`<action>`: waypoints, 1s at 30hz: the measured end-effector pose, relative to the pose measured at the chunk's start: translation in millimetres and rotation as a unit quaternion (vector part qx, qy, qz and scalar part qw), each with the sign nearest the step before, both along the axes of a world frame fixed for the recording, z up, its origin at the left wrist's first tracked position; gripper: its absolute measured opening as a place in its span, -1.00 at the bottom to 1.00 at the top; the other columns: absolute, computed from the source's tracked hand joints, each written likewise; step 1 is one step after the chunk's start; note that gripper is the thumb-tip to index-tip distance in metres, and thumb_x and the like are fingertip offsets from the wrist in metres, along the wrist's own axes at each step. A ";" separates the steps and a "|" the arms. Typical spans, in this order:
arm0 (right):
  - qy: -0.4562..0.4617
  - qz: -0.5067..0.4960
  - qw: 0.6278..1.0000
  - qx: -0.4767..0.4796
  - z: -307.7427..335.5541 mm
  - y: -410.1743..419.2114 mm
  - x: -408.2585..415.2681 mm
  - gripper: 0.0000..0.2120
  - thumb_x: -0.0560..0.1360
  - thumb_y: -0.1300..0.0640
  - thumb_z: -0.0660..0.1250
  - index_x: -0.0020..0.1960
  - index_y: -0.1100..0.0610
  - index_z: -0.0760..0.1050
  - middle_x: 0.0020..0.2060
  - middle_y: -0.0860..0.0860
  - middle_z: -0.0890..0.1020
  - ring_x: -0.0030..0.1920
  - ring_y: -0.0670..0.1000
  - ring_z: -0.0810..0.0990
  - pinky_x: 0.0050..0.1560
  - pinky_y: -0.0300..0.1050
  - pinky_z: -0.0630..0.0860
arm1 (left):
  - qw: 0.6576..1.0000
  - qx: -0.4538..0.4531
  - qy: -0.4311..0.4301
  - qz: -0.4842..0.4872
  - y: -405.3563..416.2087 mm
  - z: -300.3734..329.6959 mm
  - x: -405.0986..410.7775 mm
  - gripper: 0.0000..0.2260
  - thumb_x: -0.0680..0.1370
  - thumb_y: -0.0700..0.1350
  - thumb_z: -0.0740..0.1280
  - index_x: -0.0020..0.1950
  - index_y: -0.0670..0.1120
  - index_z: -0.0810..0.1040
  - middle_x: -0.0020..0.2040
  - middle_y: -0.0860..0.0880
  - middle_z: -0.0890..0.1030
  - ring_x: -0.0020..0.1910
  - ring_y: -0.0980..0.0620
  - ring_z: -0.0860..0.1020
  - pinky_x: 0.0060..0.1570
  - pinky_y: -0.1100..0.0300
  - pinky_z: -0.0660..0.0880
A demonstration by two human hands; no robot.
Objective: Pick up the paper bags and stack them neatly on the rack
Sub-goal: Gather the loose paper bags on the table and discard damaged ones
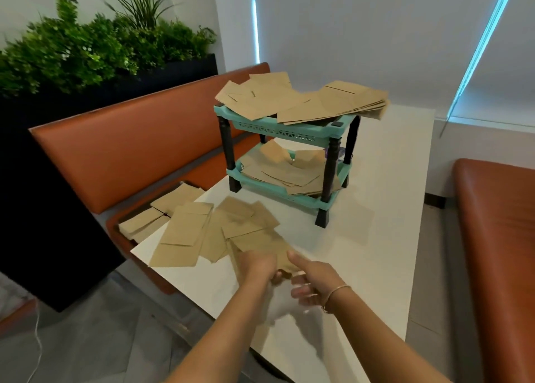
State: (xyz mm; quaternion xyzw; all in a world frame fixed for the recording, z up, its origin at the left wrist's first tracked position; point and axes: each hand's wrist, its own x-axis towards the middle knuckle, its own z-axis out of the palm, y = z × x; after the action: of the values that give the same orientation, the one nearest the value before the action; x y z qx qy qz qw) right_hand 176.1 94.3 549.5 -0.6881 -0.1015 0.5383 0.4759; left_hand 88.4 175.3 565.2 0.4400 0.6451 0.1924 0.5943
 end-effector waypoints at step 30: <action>-0.263 -0.166 0.946 -0.092 20.1 -114.2 114.6 -0.88 0.47 0.25 0.24 -0.24 0.14 0.46 -0.27 0.07 0.55 -0.24 0.09 0.54 -0.15 0.01 0.58 | 0.737 0.348 0.417 -0.402 -35.9 -43.4 36.4 -0.77 0.58 -0.24 0.09 0.17 -0.16 0.46 0.16 -0.11 0.54 0.13 -0.05 0.50 0.03 0.20 0.37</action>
State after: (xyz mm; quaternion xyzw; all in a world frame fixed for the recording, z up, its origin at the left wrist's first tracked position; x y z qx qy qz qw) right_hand 290.7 -19.9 569.7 -0.8532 -0.0573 0.2587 0.4492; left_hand 124.8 139.4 521.7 0.8707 0.4797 -0.0563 0.0929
